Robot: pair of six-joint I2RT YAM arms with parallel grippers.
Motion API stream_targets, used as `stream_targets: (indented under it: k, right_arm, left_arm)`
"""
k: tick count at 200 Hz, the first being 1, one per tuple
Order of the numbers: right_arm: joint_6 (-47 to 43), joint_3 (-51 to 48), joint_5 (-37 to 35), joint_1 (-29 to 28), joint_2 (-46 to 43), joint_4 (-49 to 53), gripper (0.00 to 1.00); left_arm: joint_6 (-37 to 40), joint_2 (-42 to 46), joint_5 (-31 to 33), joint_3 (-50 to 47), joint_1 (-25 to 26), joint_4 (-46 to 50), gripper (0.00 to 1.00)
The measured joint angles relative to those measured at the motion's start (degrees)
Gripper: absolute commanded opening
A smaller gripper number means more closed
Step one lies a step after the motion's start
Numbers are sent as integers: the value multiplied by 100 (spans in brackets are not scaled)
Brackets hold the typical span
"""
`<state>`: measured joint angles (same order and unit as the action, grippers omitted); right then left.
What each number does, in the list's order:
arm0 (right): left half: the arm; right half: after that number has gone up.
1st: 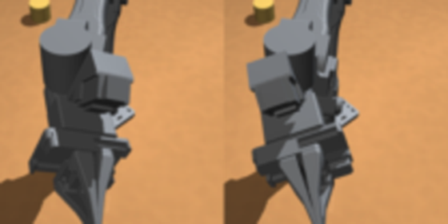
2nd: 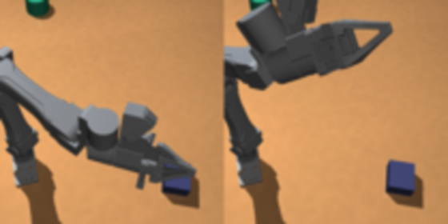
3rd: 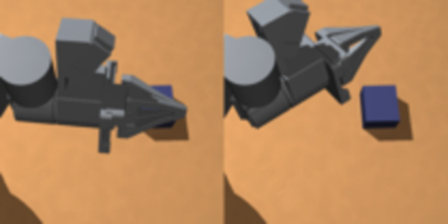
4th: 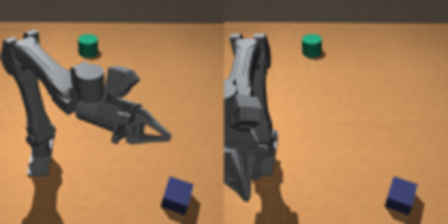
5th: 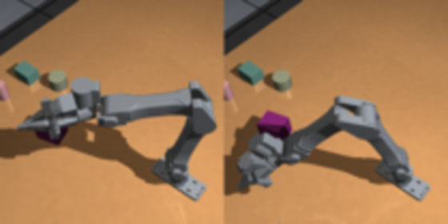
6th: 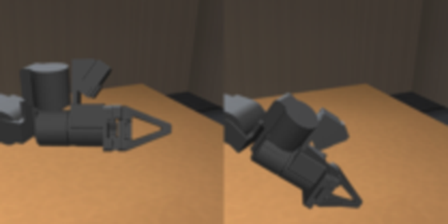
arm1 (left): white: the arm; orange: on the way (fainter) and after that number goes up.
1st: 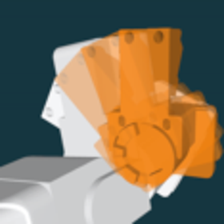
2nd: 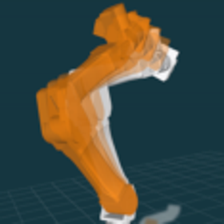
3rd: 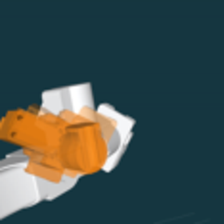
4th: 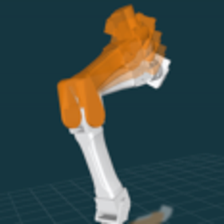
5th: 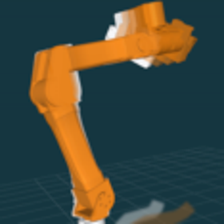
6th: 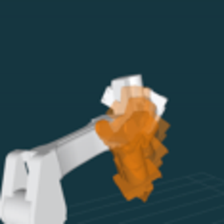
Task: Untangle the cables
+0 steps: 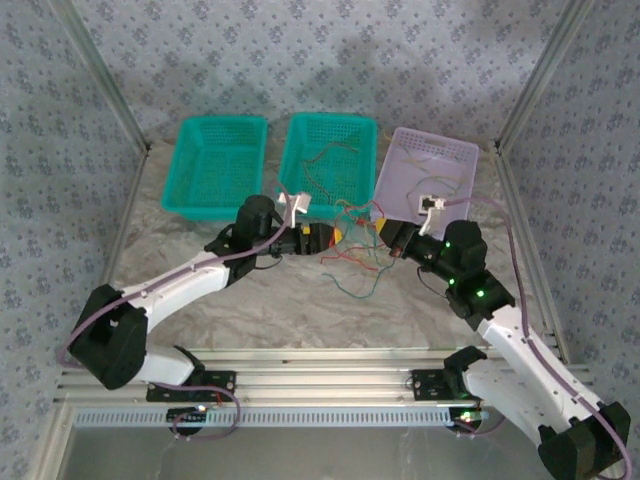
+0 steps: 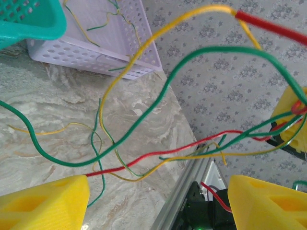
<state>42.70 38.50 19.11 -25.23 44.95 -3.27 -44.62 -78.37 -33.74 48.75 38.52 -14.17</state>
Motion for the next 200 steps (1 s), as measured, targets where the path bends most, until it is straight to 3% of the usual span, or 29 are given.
stream_targets:
  k: [65,146,200]
  right_arm:
    - [-2,-13,136,26,-85,-22,0]
    - [109,-129,321,278,-225,-105,0]
    - [398,-129,579,540,-308,-251,0]
  left_arm:
    - [24,588,109,-411,177,-94,77]
    - [61,647,236,-442,177,-111,75]
    - [282,472,835,-446,177,168,76]
